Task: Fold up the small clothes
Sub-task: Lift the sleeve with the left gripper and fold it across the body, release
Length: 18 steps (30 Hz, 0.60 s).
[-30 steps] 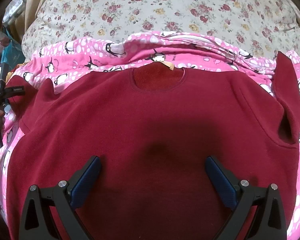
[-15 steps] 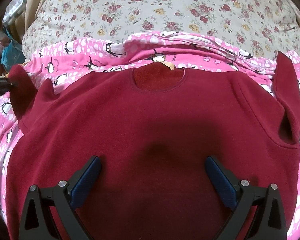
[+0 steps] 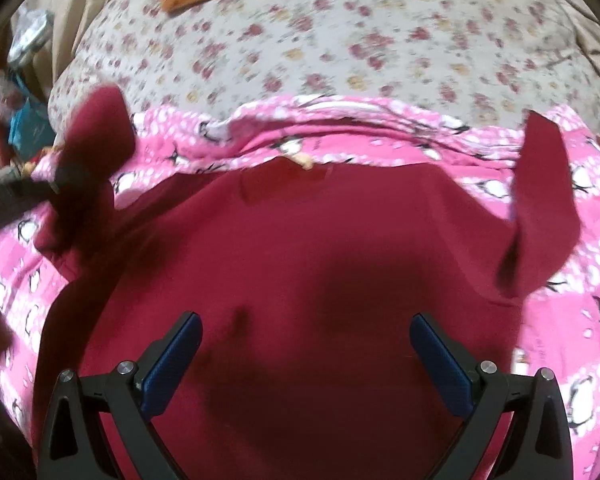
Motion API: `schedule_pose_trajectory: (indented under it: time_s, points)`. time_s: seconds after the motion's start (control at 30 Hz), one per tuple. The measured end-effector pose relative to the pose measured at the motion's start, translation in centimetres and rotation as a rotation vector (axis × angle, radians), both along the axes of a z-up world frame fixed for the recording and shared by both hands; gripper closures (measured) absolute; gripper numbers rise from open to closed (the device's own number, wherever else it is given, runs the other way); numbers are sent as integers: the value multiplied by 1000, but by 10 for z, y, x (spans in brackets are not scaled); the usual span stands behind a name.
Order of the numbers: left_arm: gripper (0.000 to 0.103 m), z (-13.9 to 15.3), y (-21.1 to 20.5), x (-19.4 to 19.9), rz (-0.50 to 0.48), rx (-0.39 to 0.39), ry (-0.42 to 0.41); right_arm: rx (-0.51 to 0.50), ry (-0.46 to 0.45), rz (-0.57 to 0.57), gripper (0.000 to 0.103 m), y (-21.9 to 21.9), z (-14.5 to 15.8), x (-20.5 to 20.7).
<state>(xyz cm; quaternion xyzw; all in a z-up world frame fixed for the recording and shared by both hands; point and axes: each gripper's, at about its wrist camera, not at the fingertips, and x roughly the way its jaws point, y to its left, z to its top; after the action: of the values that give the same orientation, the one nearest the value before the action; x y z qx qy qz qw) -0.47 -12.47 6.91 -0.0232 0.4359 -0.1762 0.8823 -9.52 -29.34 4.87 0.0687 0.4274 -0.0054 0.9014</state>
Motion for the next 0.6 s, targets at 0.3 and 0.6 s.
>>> schedule_pose_trajectory:
  time_s: [0.3,0.6]
  points:
    - [57,-2,17,-16,-55,-104,100,113,22,28,0,-18,4,2]
    - [39,26,116,-38,192,80,-30,219,41,118,6,4,-1,27]
